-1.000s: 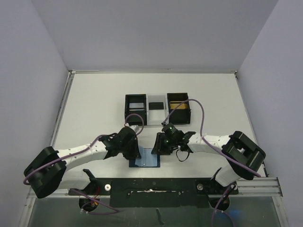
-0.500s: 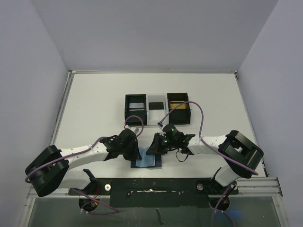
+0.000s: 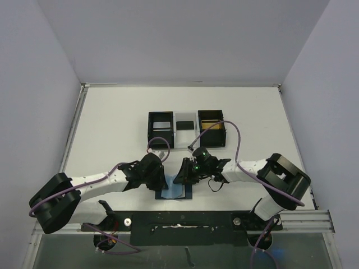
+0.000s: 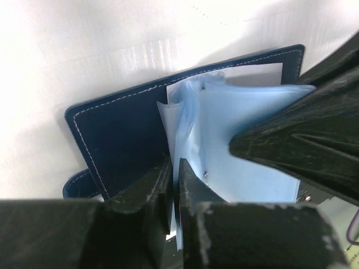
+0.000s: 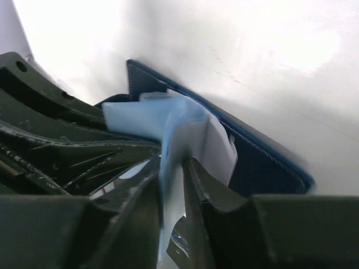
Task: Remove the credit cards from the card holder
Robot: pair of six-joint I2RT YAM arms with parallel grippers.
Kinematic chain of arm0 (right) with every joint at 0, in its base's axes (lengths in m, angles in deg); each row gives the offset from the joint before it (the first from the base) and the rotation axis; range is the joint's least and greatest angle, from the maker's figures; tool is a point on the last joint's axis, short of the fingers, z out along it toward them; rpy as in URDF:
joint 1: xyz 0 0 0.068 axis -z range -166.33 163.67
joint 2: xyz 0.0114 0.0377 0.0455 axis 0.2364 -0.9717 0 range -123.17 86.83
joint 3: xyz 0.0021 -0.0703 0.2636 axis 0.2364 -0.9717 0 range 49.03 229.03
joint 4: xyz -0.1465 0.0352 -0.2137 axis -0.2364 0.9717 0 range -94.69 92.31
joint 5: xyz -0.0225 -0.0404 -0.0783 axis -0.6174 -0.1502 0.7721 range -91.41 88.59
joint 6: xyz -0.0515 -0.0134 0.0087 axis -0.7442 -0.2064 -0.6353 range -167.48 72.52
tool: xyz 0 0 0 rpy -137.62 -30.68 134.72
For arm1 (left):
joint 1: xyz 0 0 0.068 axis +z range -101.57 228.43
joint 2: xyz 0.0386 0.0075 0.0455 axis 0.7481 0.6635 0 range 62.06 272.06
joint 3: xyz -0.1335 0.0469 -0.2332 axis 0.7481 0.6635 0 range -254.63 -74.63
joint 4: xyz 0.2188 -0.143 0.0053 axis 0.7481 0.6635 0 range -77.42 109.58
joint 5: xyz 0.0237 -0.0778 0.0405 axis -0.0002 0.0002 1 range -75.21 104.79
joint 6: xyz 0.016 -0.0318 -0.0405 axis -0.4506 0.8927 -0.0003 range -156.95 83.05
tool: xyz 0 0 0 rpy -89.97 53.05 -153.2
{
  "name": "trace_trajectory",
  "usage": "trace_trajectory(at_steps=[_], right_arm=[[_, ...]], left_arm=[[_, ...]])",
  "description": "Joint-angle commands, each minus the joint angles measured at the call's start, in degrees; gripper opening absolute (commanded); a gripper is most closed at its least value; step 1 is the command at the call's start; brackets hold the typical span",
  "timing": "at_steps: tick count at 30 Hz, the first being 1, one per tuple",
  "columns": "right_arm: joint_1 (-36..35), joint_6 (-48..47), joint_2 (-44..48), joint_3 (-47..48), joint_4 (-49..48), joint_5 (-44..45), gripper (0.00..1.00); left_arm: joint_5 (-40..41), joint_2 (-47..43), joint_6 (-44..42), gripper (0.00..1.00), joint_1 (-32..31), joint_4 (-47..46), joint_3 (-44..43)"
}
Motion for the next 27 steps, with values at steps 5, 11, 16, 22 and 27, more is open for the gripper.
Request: trace_trajectory(at_steps=[5,11,16,22,27], right_arm=[[5.5,-7.1,15.8,2.4,25.8,18.0,0.5],[11.7,-16.3,29.8,4.8,35.1,27.5,0.83],[14.9,-27.9,37.8,9.0,35.6,36.5,1.0],[15.3,-43.2,43.0,15.5,35.3,49.9,0.98],[15.3,-50.0,46.1,21.1,36.2,53.3,0.98]], left_arm=[[7.4,-7.0,0.0,0.49,-0.1,6.7,-5.0],[18.2,-12.9,-4.0,0.71,1.9,17.0,-13.1],[23.6,-17.4,-10.8,0.72,13.3,23.7,-19.0],[35.2,-21.0,-9.4,0.73,26.9,30.4,-27.2],[43.4,-20.7,-9.2,0.73,26.9,34.0,-35.9]])
